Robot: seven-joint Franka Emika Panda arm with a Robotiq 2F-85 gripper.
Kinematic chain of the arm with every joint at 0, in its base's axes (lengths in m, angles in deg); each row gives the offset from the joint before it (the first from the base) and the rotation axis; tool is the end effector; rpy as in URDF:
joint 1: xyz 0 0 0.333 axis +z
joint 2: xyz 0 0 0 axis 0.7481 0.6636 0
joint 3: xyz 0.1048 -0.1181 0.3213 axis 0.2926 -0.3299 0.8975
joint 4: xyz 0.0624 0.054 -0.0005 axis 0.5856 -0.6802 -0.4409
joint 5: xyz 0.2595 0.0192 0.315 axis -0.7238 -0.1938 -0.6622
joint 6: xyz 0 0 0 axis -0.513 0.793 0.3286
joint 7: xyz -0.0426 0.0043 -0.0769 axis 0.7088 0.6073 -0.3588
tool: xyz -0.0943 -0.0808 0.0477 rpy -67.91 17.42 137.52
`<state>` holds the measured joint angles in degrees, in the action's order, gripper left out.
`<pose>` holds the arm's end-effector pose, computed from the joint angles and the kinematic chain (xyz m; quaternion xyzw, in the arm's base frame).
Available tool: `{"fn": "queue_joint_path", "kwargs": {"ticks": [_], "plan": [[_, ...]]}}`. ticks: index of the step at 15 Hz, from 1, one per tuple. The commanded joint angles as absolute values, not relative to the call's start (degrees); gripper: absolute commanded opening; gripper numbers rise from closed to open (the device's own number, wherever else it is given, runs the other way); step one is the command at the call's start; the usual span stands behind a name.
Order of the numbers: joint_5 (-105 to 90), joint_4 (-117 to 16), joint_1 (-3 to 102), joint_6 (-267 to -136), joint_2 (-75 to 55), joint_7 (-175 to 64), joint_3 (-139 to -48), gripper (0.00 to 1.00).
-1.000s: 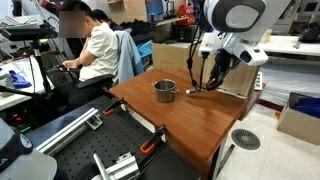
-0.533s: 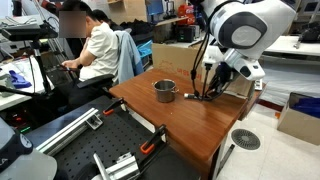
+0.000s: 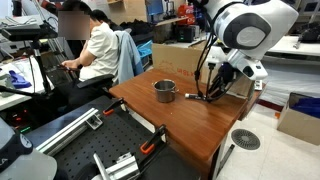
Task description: Put the marker in the pot on the table
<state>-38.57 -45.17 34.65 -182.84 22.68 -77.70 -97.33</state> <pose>0.6725 -0.2152 0.1276 -0.8268 0.5187 0.1688 0.1373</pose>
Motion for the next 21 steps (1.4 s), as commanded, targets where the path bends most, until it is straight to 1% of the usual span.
{"fn": "queue_joint_path", "kwargs": {"ticks": [1, 3, 9, 14, 15, 17, 21], "plan": [[-38.13, -42.87, 34.29, -180.79, 22.99, -78.10, -97.26, 0.88], [-38.76, -43.09, 33.89, -181.10, 21.96, -77.24, -96.87, 1.00], [-40.75, -48.39, 32.30, -180.03, 13.04, -74.16, -96.40, 1.00], [-40.77, -57.77, 32.23, -178.12, 1.85, -70.60, -97.36, 1.00], [-39.49, -52.36, 32.76, -177.65, 6.12, -72.96, -97.90, 1.00], [-39.53, -55.67, 32.89, -177.54, 3.07, -72.13, -98.09, 1.00], [-39.58, -56.97, 32.93, -177.64, 2.59, -71.70, -98.12, 1.00]]}}
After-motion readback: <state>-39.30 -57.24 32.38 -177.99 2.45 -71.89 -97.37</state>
